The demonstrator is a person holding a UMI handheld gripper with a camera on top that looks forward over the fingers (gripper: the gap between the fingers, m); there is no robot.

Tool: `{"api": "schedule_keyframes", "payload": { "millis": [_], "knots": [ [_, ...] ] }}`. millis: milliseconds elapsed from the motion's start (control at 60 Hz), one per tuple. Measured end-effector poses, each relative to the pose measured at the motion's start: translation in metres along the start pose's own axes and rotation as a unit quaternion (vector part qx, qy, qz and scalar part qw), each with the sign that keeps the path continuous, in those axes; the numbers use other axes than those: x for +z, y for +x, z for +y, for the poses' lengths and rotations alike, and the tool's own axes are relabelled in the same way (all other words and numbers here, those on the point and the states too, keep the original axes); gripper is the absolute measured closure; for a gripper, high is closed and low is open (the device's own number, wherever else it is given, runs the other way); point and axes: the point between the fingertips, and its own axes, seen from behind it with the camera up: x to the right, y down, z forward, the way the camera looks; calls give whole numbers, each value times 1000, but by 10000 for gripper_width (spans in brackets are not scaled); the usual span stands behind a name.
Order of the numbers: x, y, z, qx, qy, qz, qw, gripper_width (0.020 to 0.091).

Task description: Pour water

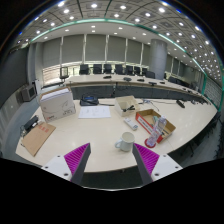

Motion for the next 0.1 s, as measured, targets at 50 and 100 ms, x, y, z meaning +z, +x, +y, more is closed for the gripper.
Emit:
{"api": "schedule_keyframes", "payload": {
  "millis": [50, 100],
  "knots": [
    [-2, -4, 3, 3, -5, -1, 1000, 244],
    [-5, -5, 4, 1, -7, 0, 1000, 245]
  ]
}}
